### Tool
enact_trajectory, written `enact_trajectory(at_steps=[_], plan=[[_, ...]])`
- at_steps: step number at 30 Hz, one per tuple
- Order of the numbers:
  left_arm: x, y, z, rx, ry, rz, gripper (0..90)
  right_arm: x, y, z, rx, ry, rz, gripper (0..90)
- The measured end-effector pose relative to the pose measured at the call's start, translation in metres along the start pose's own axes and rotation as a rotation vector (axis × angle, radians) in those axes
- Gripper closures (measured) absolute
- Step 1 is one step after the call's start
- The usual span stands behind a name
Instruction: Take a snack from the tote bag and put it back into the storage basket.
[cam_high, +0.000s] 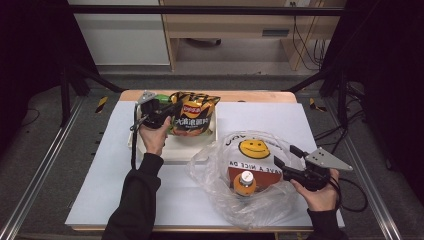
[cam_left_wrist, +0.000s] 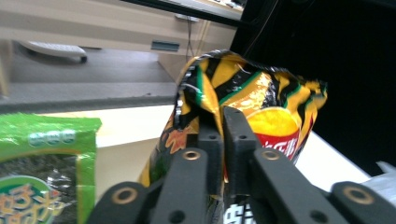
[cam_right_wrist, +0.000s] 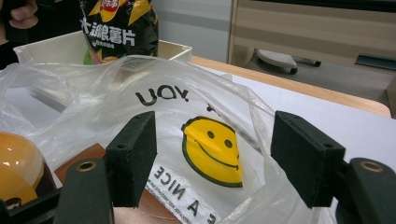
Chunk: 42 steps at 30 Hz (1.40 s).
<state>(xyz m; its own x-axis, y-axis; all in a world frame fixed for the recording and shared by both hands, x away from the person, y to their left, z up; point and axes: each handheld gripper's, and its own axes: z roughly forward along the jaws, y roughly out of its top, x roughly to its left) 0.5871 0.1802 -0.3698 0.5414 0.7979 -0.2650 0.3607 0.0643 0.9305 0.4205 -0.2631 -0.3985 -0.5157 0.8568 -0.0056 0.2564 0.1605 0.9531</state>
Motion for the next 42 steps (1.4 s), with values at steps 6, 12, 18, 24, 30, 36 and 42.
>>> enact_trajectory(at_steps=[6, 12, 18, 24, 30, 36, 42], plan=[[0.006, -0.001, 0.006, 0.015, 0.042, 0.042, 74.5, 0.000, 0.000, 0.001, 0.004, -0.001, -0.003, 31.8], [0.013, -0.005, 0.012, 0.034, 0.099, 0.072, 64.4, 0.000, -0.001, 0.003, 0.011, -0.001, -0.004, 31.9], [0.022, -0.010, 0.019, 0.072, 0.103, 0.064, 50.9, 0.001, -0.002, 0.004, 0.013, 0.000, -0.003, 32.0], [0.019, -0.017, 0.014, 0.105, 0.098, 0.083, 41.8, 0.000, -0.002, 0.002, 0.007, -0.002, 0.004, 32.1], [0.018, -0.016, 0.013, 0.125, 0.137, 0.072, 62.5, 0.000, -0.001, 0.002, 0.005, -0.004, -0.010, 33.5], [0.019, -0.013, 0.024, 0.109, 0.148, 0.098, 65.8, 0.000, -0.001, 0.001, 0.002, -0.003, -0.015, 34.1], [0.025, -0.017, 0.024, 0.134, 0.147, 0.070, 44.2, 0.001, -0.001, 0.002, 0.006, 0.001, -0.016, 34.1]])
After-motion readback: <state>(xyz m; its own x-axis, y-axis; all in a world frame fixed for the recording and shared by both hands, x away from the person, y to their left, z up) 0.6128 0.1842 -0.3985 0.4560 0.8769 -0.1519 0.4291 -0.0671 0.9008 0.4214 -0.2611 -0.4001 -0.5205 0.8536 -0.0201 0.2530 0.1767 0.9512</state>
